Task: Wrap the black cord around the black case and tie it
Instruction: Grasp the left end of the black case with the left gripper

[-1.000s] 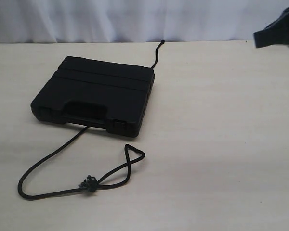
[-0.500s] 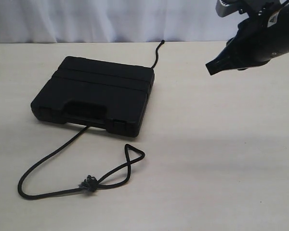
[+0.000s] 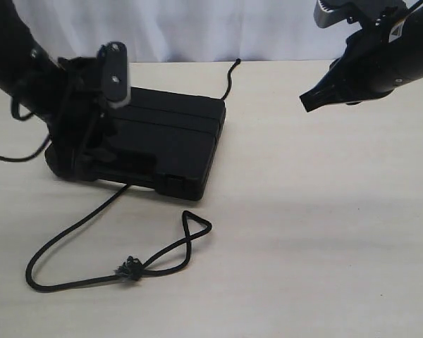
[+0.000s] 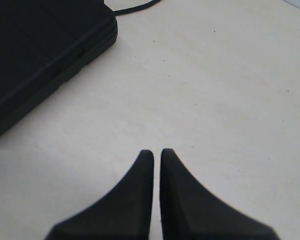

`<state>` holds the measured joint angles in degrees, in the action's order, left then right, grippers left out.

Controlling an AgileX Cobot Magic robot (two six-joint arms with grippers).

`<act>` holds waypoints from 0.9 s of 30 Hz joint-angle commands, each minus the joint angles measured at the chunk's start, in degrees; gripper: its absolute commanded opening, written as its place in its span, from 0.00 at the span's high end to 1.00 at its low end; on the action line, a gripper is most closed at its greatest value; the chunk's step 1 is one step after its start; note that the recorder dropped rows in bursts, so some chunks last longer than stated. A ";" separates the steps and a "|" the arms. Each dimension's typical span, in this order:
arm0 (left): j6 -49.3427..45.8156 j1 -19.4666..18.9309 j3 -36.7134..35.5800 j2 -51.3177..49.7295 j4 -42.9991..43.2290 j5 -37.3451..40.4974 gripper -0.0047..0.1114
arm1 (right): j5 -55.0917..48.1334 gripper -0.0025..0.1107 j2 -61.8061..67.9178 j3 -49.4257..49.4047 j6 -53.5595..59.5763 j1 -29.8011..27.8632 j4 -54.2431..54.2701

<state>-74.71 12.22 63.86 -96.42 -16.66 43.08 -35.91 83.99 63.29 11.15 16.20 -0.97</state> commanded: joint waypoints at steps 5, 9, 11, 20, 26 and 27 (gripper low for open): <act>-2.18 3.57 -3.12 -8.02 7.67 -9.88 0.55 | 0.06 0.94 0.11 0.33 0.02 0.13 0.12; -2.59 3.57 -3.12 -10.69 9.16 -10.91 0.55 | 0.06 0.94 0.11 0.33 0.02 0.13 0.12; -3.66 3.57 -3.12 -11.66 9.16 -12.04 0.55 | 0.28 0.94 0.11 0.33 0.05 0.13 0.12; -3.66 3.57 -3.12 -15.28 9.16 -17.77 0.55 | 0.29 0.94 0.11 0.33 0.05 0.13 0.12; -3.66 3.57 -3.12 -14.83 10.72 -19.41 0.75 | 1.09 0.94 0.11 0.33 0.17 0.13 0.12; -3.66 3.57 -3.12 -14.15 12.00 -18.82 0.83 | 1.64 0.94 0.11 0.33 0.17 0.13 0.12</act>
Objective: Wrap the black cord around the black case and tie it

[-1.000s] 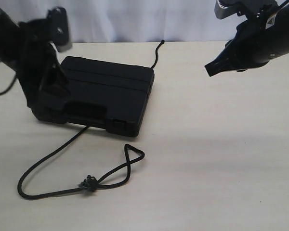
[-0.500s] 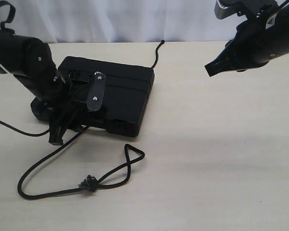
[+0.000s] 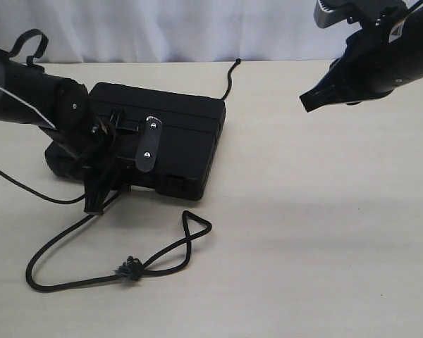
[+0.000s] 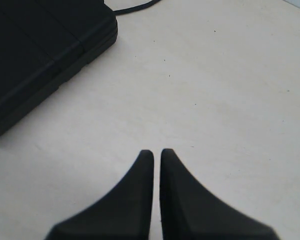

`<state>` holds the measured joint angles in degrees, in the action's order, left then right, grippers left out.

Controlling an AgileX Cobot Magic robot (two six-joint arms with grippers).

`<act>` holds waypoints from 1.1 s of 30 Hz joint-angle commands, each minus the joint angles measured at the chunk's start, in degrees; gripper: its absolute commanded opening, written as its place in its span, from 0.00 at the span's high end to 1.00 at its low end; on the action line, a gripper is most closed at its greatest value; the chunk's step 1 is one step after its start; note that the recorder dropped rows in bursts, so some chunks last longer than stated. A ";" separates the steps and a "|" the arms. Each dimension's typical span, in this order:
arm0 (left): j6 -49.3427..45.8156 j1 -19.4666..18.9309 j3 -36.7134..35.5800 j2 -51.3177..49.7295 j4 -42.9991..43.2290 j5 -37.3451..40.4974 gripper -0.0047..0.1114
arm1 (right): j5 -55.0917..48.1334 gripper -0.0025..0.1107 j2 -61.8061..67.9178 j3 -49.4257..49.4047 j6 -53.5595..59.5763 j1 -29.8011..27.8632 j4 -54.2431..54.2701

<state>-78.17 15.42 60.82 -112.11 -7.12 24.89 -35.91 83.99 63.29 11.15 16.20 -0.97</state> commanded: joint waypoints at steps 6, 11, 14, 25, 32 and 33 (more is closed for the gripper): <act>-0.19 0.37 -0.08 7.68 8.00 3.92 0.96 | 6.68 0.88 1.39 -0.32 7.37 0.81 0.97; -0.19 0.37 -0.08 12.69 7.77 4.99 0.96 | 11.15 0.67 4.52 -0.41 14.78 3.99 2.78; -0.19 0.37 -0.08 14.06 7.55 4.99 0.96 | 14.21 0.52 6.29 -0.41 20.59 7.80 2.90; -0.01 0.37 -0.08 17.21 7.55 5.52 0.96 | 19.04 0.23 11.88 -0.41 33.07 17.89 -3.57; -0.01 0.37 -0.08 17.21 7.69 5.38 0.96 | 17.25 0.23 10.60 -1.46 32.97 17.89 -2.36; -0.01 0.37 -0.08 17.21 7.69 5.38 0.96 | 17.25 0.23 10.60 -2.20 33.37 17.89 -2.62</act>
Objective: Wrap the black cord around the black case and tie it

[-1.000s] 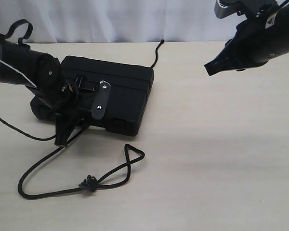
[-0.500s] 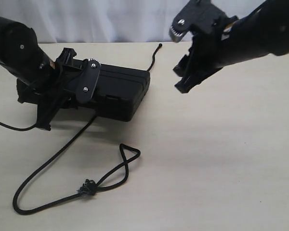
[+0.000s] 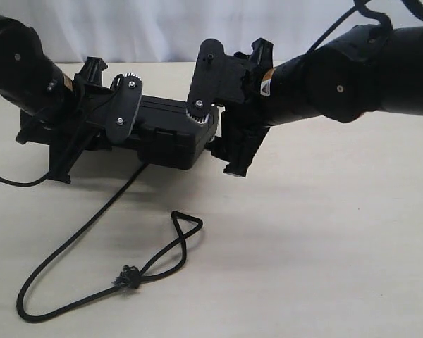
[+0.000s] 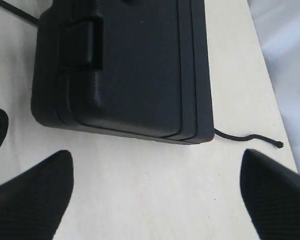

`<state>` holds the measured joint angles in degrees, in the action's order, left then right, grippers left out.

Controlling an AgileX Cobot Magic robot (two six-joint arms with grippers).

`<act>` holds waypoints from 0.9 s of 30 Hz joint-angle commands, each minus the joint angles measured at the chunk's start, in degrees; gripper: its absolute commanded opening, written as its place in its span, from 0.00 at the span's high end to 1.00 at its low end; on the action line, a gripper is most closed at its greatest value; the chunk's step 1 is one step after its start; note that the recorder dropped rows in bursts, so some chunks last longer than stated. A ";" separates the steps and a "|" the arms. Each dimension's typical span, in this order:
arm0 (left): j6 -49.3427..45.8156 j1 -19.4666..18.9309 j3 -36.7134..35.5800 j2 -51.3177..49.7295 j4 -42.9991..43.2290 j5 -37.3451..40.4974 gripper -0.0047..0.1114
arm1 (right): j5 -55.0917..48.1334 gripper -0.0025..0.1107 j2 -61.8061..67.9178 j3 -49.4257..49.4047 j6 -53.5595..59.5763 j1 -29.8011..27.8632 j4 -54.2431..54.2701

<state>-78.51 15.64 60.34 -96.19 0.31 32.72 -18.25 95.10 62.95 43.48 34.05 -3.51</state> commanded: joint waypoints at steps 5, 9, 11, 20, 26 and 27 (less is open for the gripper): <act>0.32 0.15 0.40 1.28 0.03 -1.91 0.96 | -0.44 0.23 -0.64 -4.48 0.21 -2.55 -2.42; 0.32 0.15 0.40 1.28 0.03 -4.20 0.96 | -1.41 0.23 -1.28 -4.48 -2.54 -3.43 -2.54; 0.32 0.15 0.40 1.28 0.03 -6.16 0.96 | -1.41 0.23 -1.40 -4.48 -3.12 -3.28 -1.63; 0.32 0.15 0.40 1.28 -0.31 -6.92 0.96 | 3.41 0.23 -1.28 -4.48 -3.81 -3.28 7.80; 0.32 0.15 0.40 1.28 0.03 -6.20 0.96 | 3.41 0.23 -1.07 -4.48 -3.81 -3.28 7.80; 0.32 0.15 0.40 1.28 0.03 -6.20 0.96 | 3.52 0.23 -0.96 -4.48 -3.81 -3.28 7.80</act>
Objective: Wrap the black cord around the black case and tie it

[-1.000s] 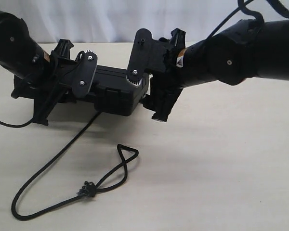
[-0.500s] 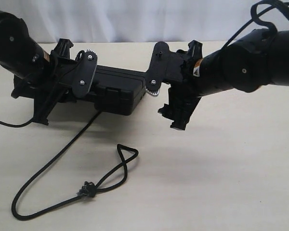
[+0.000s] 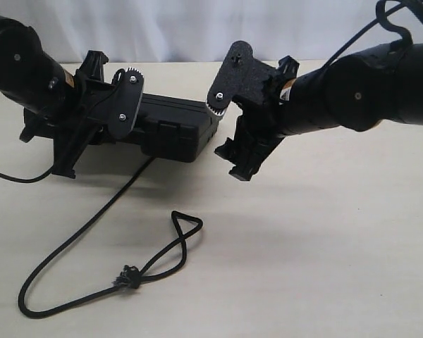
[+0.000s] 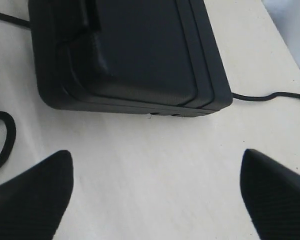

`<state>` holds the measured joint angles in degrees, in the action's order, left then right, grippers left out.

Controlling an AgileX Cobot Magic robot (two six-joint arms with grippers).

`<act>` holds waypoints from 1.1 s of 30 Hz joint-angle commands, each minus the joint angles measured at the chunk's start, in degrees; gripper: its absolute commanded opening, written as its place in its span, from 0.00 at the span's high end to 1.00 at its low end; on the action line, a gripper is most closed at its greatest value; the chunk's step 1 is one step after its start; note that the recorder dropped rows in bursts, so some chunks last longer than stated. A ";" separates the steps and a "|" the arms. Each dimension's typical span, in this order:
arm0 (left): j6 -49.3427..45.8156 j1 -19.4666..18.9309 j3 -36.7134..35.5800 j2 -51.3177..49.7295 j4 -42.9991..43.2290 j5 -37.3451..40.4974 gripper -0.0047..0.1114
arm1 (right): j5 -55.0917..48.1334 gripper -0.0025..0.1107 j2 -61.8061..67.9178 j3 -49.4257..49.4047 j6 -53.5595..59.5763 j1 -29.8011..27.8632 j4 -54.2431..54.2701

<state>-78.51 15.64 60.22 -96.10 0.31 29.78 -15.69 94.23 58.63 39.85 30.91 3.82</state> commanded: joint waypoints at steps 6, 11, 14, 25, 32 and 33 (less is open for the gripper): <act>0.32 0.15 0.52 1.20 0.03 -3.26 0.96 | 4.57 0.23 2.92 -0.15 -0.02 -0.14 -0.87; 0.32 0.15 0.52 1.20 0.03 -3.13 0.96 | 5.12 0.23 0.34 -0.15 -0.02 -0.14 -1.95; 0.32 0.15 0.52 1.20 0.03 -3.13 0.96 | 5.00 0.23 -0.59 -0.15 -0.13 -0.14 -1.95; 0.32 0.15 0.52 1.20 0.03 -3.13 0.96 | 8.52 0.23 -1.00 -1.99 -1.97 -0.16 2.66; 0.32 0.15 0.52 1.20 0.03 -3.13 0.96 | 14.08 0.23 -1.00 -4.01 2.74 5.57 5.67; 0.32 0.15 0.52 1.20 0.03 -3.13 0.96 | 14.57 0.23 -1.00 -4.01 4.15 6.17 5.67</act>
<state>-78.51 15.64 60.22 -96.06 0.31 29.68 -3.47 93.74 54.94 40.51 35.11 8.96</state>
